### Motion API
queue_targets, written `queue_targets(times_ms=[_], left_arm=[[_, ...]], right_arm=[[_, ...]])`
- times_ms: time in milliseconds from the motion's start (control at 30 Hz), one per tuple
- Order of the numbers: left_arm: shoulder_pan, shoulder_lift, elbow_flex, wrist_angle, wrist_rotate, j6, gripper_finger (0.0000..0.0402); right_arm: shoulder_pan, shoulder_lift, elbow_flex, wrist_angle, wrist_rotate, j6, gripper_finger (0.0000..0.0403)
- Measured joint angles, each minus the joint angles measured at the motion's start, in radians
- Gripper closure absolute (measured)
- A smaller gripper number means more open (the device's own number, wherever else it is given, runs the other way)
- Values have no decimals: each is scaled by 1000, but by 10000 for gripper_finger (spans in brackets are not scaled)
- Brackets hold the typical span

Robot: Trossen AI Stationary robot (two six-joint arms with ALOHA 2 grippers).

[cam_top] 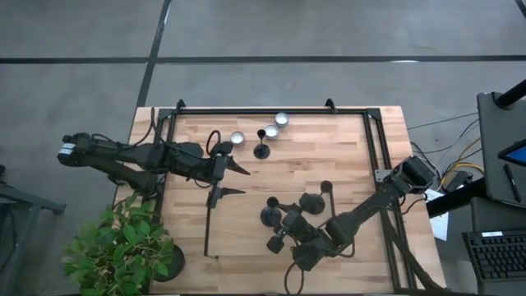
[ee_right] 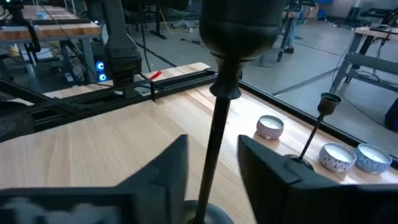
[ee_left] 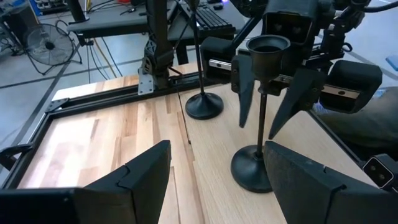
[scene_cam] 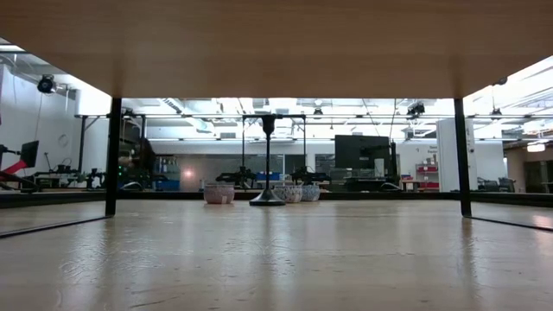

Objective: Pick & Place candle stick holders
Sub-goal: Put the left black candle holder on the shelf

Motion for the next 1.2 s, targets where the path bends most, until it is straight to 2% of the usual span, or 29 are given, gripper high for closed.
queue_targets(times_ms=[200,633,733,967,1200], left_arm=[[-1,0,0,0,0,-4,147],[-1,1,-67,65,1,-23,147],[-1,1,-70,83,1,-41,147],[-1,1,-73,124,-1,-78,147],[-1,1,-74,139,-2,-81,147]], right_arm=[[1,-3,0,5,-10,-61,380],[86,-73,0,-19,-31,-97,388],[123,-87,-1,-76,-30,-33,389],[217,-137,-2,-400,-14,323,389],[277,-158,-2,-565,0,467,389]])
